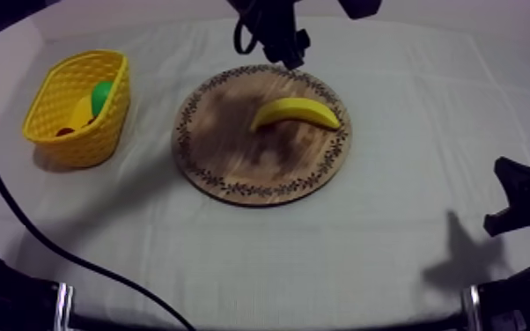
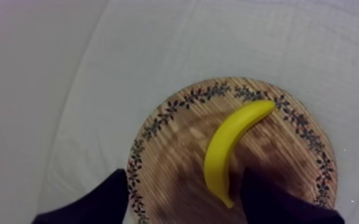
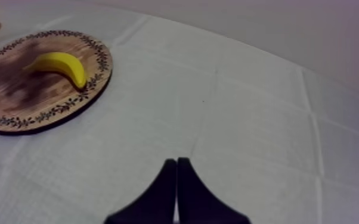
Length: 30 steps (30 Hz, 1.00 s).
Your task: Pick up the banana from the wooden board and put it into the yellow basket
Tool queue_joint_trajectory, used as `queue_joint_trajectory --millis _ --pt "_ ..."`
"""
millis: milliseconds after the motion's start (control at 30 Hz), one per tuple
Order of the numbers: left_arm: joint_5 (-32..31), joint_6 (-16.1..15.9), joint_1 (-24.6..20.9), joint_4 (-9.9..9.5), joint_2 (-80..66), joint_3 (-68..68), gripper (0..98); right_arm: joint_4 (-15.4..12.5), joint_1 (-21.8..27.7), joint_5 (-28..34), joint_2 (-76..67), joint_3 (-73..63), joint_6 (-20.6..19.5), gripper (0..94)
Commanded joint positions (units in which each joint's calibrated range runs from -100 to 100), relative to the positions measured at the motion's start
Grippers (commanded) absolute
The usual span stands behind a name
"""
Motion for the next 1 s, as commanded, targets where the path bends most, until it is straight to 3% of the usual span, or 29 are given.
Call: queue_joint_trajectory --millis 0,967 --pt "-0.01 -0.22 -0.15 -0.07 -0.24 0.58 71.2 -0.02 0.00 -0.08 0.00 -0.03 0.00 0.3" --pt "-4.43 -2.10 -1.17 -0.25 5.80 5.77 69.3 -0.02 0.00 -0.08 0.00 -0.03 0.00 0.3"
